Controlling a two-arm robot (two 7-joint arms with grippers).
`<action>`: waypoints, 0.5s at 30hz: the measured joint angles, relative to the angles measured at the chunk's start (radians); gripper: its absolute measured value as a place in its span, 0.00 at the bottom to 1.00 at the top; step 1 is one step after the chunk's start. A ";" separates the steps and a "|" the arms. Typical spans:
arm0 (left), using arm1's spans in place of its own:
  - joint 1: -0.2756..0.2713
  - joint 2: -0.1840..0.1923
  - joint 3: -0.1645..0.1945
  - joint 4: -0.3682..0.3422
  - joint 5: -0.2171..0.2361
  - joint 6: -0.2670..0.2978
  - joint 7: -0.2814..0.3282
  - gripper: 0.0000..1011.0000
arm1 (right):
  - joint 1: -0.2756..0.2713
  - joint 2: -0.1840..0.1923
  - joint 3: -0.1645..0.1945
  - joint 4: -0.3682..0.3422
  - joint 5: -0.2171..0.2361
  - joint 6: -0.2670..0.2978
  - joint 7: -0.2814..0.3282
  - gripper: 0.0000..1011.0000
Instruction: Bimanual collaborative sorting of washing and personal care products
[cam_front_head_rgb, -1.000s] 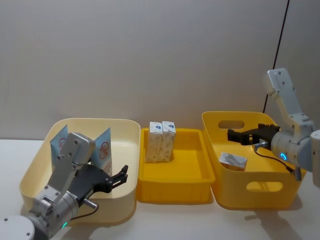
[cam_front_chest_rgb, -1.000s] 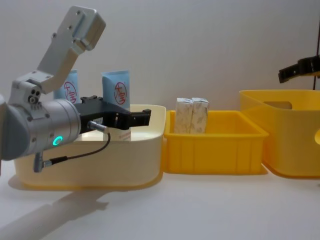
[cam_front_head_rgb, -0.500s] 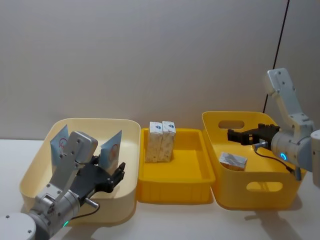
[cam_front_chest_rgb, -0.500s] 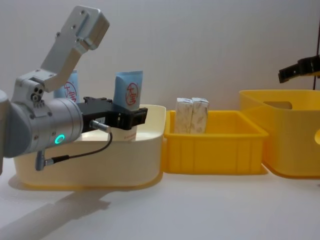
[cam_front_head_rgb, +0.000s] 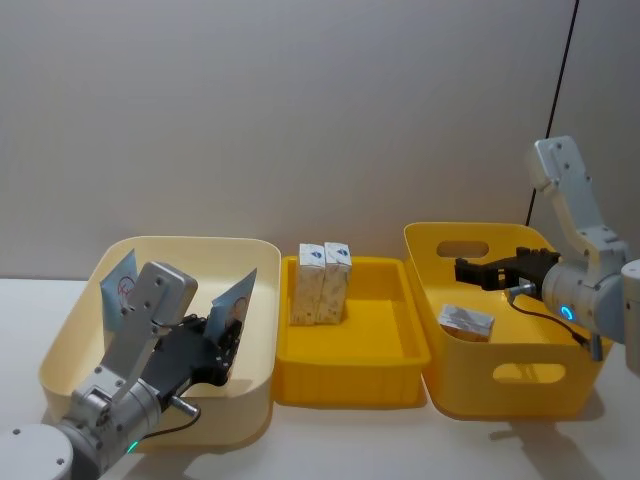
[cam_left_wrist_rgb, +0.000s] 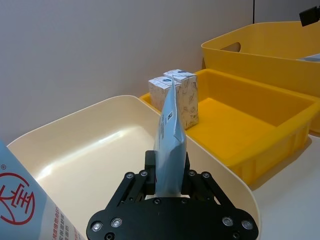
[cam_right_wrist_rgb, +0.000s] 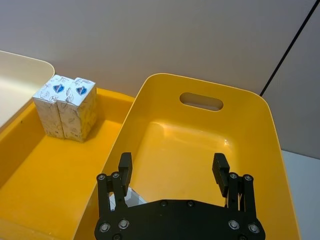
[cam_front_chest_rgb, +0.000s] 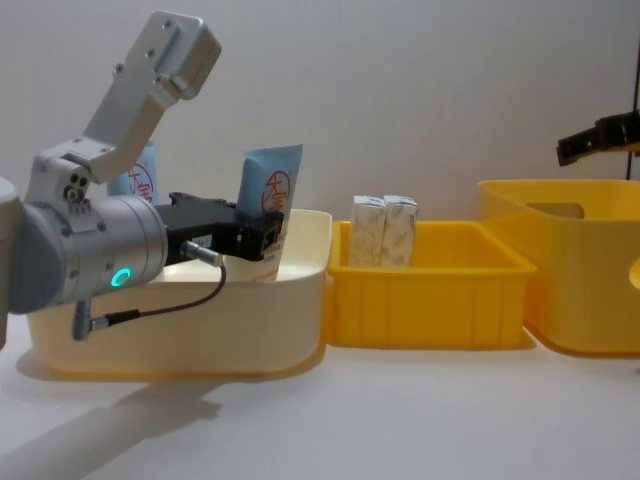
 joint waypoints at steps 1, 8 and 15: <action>0.000 0.000 0.000 0.000 0.000 0.000 0.000 0.26 | 0.000 0.000 0.000 0.000 0.000 0.000 0.000 0.99; -0.001 0.000 0.000 0.000 0.000 0.001 -0.001 0.25 | 0.000 0.000 0.000 0.000 0.000 0.000 0.000 0.99; -0.001 0.000 0.000 0.000 0.000 0.002 -0.002 0.25 | 0.000 0.000 0.000 0.000 0.000 0.000 0.000 0.99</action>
